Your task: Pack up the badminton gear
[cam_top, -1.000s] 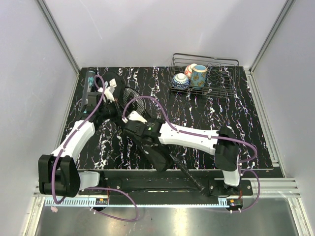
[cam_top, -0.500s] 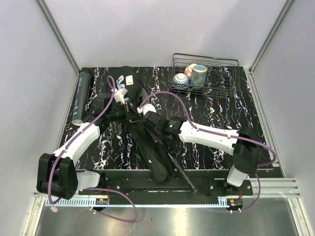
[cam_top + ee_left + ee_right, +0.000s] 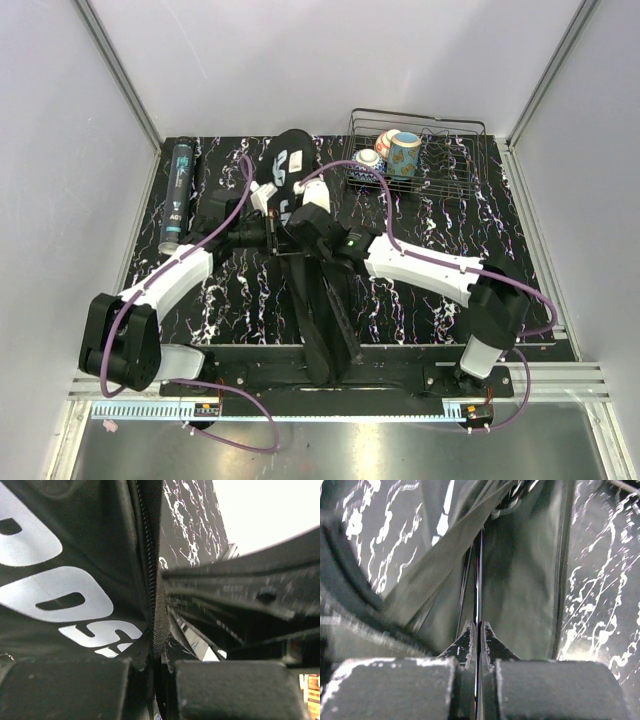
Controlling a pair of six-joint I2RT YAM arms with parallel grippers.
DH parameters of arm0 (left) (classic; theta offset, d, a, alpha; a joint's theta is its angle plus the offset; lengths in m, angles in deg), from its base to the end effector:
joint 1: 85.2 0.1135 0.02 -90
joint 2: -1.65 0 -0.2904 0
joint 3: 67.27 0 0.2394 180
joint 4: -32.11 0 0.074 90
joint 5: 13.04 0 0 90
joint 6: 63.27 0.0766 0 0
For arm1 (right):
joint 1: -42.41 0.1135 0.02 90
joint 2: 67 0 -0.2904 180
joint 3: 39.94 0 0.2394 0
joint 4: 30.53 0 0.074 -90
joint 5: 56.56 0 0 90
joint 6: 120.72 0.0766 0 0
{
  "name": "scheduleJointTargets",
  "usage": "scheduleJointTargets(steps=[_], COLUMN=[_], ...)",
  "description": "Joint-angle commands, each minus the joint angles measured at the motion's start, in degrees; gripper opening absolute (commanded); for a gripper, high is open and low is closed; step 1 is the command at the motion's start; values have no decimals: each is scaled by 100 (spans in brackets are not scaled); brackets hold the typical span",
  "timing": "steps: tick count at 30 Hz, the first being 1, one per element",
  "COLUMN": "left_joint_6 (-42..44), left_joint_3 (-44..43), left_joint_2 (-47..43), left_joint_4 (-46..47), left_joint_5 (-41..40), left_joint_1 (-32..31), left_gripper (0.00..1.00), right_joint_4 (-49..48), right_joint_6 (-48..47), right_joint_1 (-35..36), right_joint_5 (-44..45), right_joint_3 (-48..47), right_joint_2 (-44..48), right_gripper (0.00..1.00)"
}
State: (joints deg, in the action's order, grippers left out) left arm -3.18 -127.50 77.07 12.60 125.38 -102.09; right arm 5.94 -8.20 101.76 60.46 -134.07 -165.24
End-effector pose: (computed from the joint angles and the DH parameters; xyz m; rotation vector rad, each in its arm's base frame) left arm 0.2518 -0.1363 0.2608 0.2662 2.2510 -1.3695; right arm 0.2382 0.3336 0.2912 -0.4616 2.1522 0.2625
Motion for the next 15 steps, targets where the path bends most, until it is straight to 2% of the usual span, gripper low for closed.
scheduleJointTargets(steps=[1, 2, 5, 7, 9, 12, 13, 15], left_joint_6=[-94, -207, -593, -726, -805, -832, -823, -832], left_joint_3=[-184, -149, -35, 10, 45, 45, 45, 54], left_joint_2=[-27, -18, 26, 61, 87, 122, 148, 184], left_joint_4=[429, 490, 990, 1299, 1386, 1414, 1387, 1352], left_joint_5=[905, 932, 1169, 1292, 1362, 1389, 1372, 1354], left_joint_1=[-157, -157, -166, -157, -157, -149, -140, -122], left_gripper=[0, 0, 0, 0, 0, 0, 0, 0], right_joint_4=[-1938, -2454, -3159, -3381, -4074, -5373, -5577, -4985], right_joint_6=[25, -37, -196, -47, -90, -824, -942, -769], right_joint_1=[-283, -319, -319, -293, -240, -196, -179, -179], right_joint_5=[1111, 1225, 1559, 1700, 1849, 1571, 1491, 1516], right_joint_3=[-231, -195, -142, -37, 321, 857, 938, 800], right_joint_2=[-28, -194, -642, -732, -776, -978, -1030, -1101], right_gripper=[0, 0, 0, 0, 0, 0, 0, 0])
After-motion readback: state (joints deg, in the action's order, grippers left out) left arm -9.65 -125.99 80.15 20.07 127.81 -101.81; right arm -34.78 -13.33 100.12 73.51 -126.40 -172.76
